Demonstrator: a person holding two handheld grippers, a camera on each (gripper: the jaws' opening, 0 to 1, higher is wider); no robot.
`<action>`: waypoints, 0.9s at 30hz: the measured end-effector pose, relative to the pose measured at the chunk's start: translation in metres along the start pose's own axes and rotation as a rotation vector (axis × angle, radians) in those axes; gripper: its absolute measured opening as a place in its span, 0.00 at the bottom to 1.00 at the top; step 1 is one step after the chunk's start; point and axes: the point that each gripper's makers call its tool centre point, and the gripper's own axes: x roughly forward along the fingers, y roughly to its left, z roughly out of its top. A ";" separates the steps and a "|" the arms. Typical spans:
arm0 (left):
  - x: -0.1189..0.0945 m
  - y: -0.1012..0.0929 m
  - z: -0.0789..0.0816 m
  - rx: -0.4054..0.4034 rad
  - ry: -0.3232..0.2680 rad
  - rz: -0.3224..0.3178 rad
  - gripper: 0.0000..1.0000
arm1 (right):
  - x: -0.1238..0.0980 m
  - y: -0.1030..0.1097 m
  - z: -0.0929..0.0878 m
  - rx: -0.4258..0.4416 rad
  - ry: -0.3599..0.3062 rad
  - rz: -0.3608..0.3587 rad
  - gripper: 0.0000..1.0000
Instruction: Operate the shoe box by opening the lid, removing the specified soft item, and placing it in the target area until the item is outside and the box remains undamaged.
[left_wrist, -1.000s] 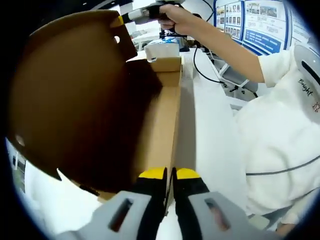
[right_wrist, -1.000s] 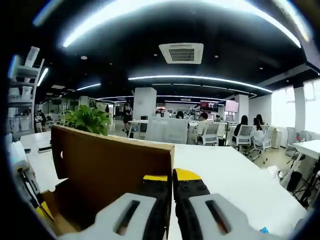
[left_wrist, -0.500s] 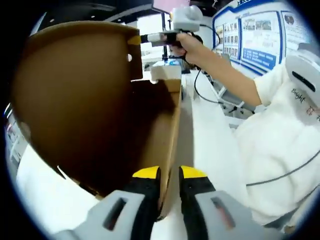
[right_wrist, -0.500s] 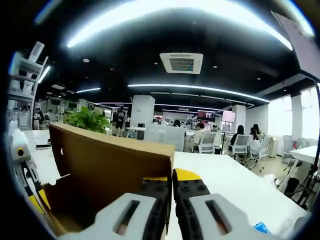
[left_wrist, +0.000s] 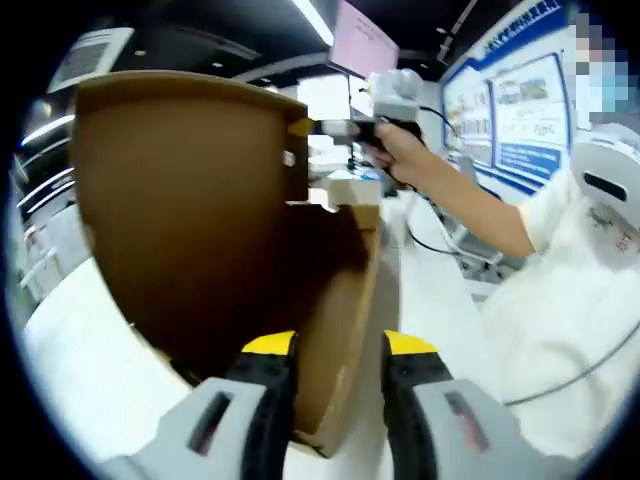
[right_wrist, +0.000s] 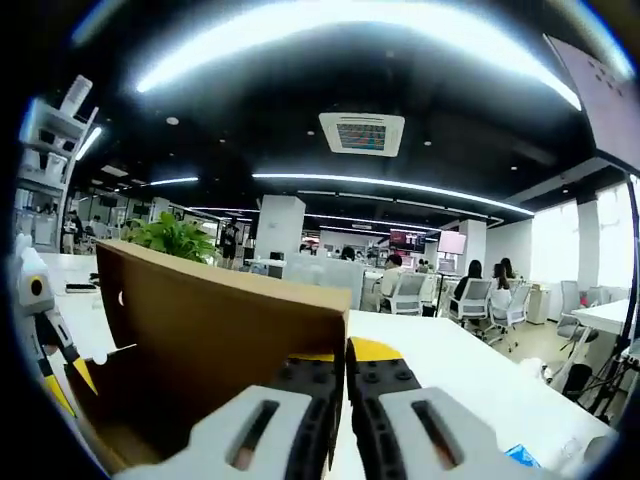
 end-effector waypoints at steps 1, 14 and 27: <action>-0.001 0.002 0.002 -0.018 -0.024 0.015 0.33 | 0.000 0.000 0.000 0.000 -0.001 -0.001 0.00; -0.046 0.001 0.046 -0.215 -0.368 0.149 0.61 | -0.004 0.000 -0.001 0.009 -0.023 -0.005 0.00; -0.066 0.005 0.009 -0.315 -0.301 0.238 0.60 | -0.007 0.001 -0.003 -0.019 -0.037 -0.011 0.00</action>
